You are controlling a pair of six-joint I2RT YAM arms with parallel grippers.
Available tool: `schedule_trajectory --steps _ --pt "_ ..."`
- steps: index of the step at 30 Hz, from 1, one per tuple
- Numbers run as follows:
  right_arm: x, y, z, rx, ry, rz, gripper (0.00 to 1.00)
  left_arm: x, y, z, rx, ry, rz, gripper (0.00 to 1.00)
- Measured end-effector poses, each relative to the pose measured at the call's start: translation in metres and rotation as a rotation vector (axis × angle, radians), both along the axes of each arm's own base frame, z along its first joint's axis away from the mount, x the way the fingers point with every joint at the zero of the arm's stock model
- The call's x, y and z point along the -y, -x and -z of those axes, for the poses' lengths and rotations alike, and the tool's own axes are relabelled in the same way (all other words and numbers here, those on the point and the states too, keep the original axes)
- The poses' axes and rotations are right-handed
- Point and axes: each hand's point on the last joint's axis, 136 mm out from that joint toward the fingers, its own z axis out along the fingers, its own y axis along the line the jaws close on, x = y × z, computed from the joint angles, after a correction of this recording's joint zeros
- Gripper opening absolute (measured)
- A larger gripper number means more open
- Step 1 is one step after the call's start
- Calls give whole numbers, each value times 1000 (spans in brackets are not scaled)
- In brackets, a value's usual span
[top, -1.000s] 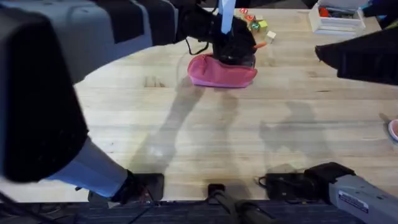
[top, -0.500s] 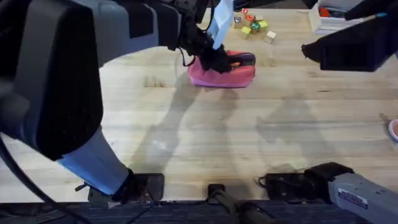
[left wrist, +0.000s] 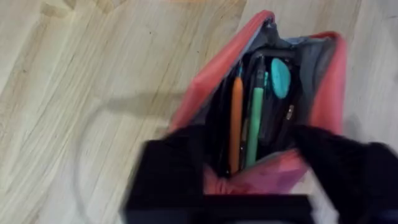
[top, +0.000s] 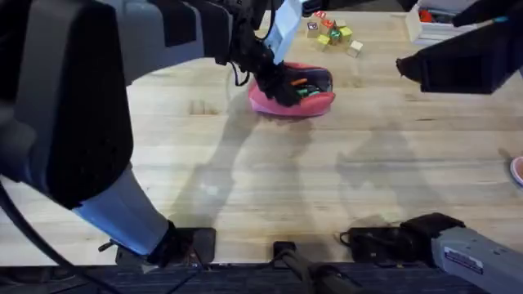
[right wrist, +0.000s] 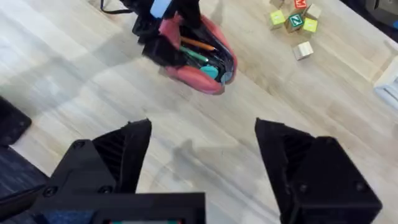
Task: Unzip the bag, pick up the pens from the table one at a time and place them inside, then zip the bag closed.
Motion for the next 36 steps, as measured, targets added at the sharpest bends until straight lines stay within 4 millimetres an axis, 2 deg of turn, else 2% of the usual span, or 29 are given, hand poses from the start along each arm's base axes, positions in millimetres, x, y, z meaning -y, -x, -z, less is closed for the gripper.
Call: schedule_trajectory --steps 1,2,6,9,14,18,24,30,33,36 --pt "0 0 0 0 0 0 997 -1 0 0 -4 -1 -3 958" --pt "0 0 0 0 0 0 998 -1 1 1 -4 -2 -1 982" --pt "0 0 0 -1 0 0 998 -1 1 -1 -3 -2 -2 992" --pt "0 0 0 -1 0 0 998 -2 1 -9 12 -1 -7 992" --pt "0 0 0 -1 0 0 998 -9 1 -47 91 12 -27 993" --pt "0 0 0 -1 0 0 997 -16 8 -78 137 28 -36 993" --pt "0 0 0 -1 0 0 998 -28 23 -104 153 34 -49 993" --pt "0 0 0 -1 0 0 997 -65 22 -125 167 29 -134 995" --pt "0 0 0 -1 0 0 998 -90 26 -128 157 6 -170 996" --pt "0 0 0 -1 0 0 998 -106 32 -131 159 -12 -168 995"
